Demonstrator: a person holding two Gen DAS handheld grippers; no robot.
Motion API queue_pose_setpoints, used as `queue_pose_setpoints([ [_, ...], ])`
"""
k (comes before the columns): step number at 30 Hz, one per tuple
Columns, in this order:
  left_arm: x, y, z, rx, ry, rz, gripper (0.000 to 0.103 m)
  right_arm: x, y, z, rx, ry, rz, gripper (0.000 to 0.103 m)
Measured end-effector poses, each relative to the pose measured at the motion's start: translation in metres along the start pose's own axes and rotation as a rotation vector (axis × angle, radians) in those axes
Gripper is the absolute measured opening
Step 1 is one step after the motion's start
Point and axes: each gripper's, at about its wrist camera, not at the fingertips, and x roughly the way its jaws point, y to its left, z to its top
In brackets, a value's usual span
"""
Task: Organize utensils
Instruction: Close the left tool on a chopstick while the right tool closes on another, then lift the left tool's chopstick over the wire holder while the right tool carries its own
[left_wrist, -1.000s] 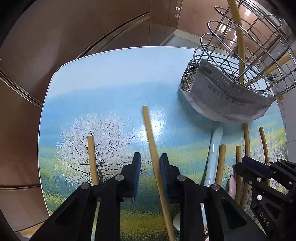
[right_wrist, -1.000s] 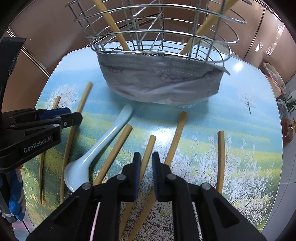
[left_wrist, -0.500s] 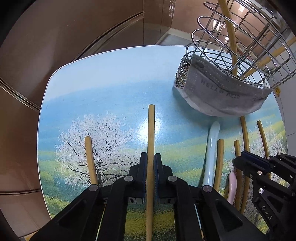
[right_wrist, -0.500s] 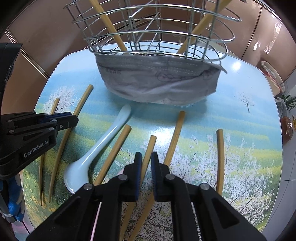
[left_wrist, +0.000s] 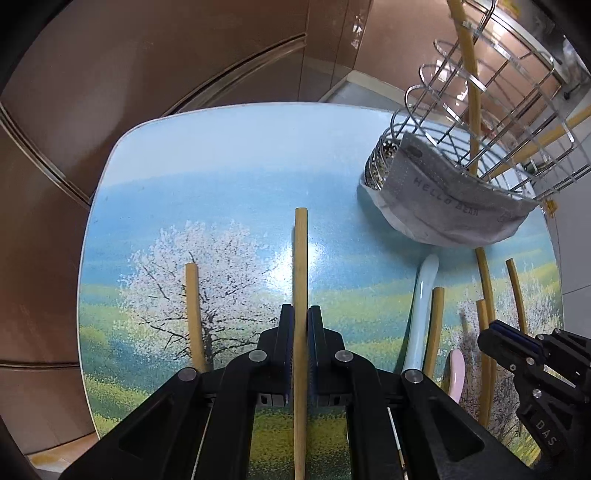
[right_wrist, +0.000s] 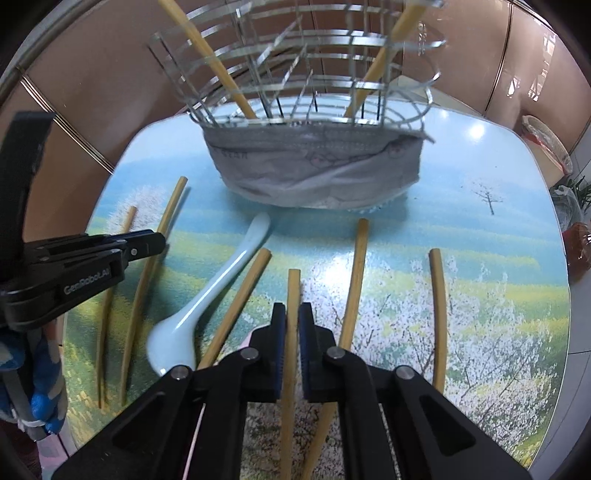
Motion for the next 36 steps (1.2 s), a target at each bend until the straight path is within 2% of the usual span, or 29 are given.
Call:
queue_pose_setpoints([
  [10,-0.052,0.007,-0.016,-0.035,-0.112,-0.044,0.006,-0.065,0.002,-0.031,-0.029,-0.141,0.065,0.006],
  [17,-0.101,0.007,-0.042,-0.04,-0.212,-0.059,0.006,-0.114,0.005,-0.055,-0.043,-0.23,0.094,0.006],
  [30,-0.18,0.004,-0.098,-0.048,-0.344,-0.074,0.006,-0.19,0.034,-0.098,-0.082,-0.374,0.1,0.006],
  [36,-0.223,-0.002,-0.103,-0.036,-0.43,-0.093,0.006,-0.231,0.045,-0.1,-0.108,-0.453,0.098,0.006],
])
